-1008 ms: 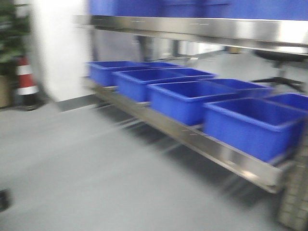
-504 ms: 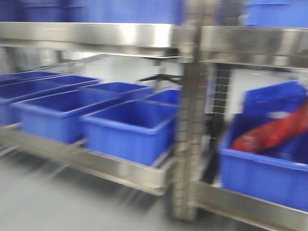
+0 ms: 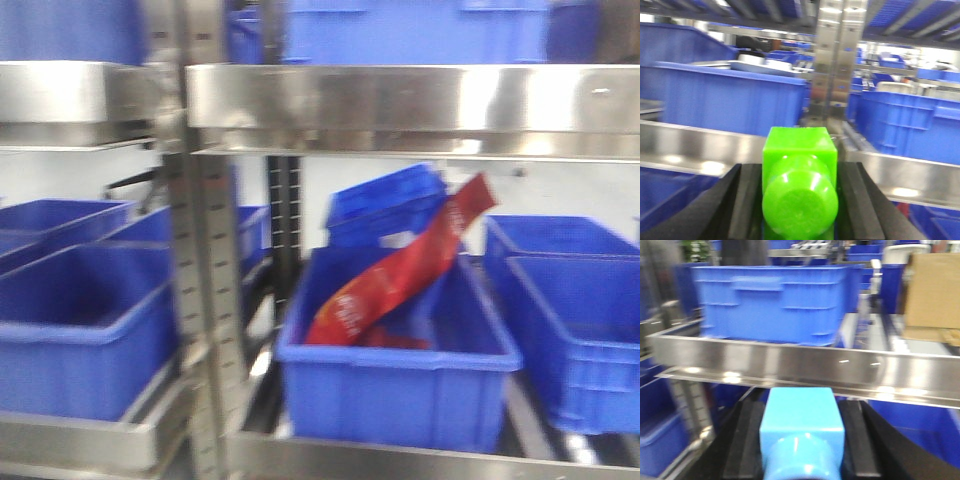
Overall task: Grab block from conveyor and place in blue bin
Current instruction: 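Drive the base to the steel shelving with blue bins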
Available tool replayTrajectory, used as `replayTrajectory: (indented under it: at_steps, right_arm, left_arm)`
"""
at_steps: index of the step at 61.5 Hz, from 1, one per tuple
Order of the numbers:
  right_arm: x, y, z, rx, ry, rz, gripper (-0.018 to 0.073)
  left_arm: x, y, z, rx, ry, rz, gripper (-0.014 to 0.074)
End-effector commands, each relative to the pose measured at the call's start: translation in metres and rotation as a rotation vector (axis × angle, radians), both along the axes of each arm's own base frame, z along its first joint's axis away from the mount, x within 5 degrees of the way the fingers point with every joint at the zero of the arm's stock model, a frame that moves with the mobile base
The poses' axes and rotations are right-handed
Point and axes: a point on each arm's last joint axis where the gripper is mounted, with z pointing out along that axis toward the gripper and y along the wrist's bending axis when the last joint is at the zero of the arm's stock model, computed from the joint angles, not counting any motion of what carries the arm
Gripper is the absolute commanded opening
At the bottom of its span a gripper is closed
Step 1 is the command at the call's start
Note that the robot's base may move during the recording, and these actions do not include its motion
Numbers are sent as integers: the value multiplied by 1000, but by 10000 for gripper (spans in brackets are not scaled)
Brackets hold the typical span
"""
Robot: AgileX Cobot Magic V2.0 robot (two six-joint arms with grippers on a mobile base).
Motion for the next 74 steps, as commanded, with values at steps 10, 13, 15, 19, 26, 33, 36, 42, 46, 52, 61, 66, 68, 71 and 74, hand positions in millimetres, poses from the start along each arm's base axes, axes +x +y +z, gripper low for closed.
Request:
replayTrajectory:
  at_steps: [10, 13, 15, 19, 26, 33, 36, 42, 46, 52, 61, 66, 68, 71, 74]
  right_arm:
    - [-1, 0, 2, -11, -21, -1, -162]
    - [-1, 0, 2, -11, -21, -1, -162]
    - [-1, 0, 2, -11, -21, -1, -162]
    - [-1, 0, 2, -11, -21, -1, -162]
    - [-1, 0, 2, -11, -21, -1, -162]
    - [-1, 0, 2, -11, -21, -1, -162]
    - [-1, 0, 2, -11, -21, -1, -162]
    - [-1, 0, 2, -11, -21, -1, -162]
    - [-1, 0, 2, -11, -21, -1, -162]
    - [-1, 0, 2, -11, -21, -1, -162]
    - [-1, 0, 2, -11, -21, -1, -162]
    - [-1, 0, 2, -11, -21, -1, -162]
    - [-1, 0, 2, -11, -21, -1, -162]
    - [-1, 0, 2, -11, -21, -1, -162]
    - [-1, 0, 2, -11, -21, -1, -162]
  left_arm:
    - [-1, 0, 2, -6, -22, 2, -111]
    - [-1, 0, 2, -6, -22, 2, -111]
    - [-1, 0, 2, -6, -22, 2, -111]
    - [-1, 0, 2, -6, -22, 2, -111]
    - [-1, 0, 2, -6, -22, 2, -111]
    - [-1, 0, 2, -6, -22, 2, -111]
    - [-1, 0, 2, -6, -22, 2, -111]
    - [-1, 0, 2, -6, -22, 2, -111]
    - [-1, 0, 2, -6, -22, 2, -111]
    - [-1, 0, 2, -6, -22, 2, -111]
    - [-1, 0, 2, -6, -22, 2, -111]
    - [-1, 0, 2, -6, -22, 2, -111]
    - [-1, 0, 2, -6, -22, 2, -111]
    - [-1, 0, 2, -6, -22, 2, -111]
    - [-1, 0, 2, -6, -22, 2, -111]
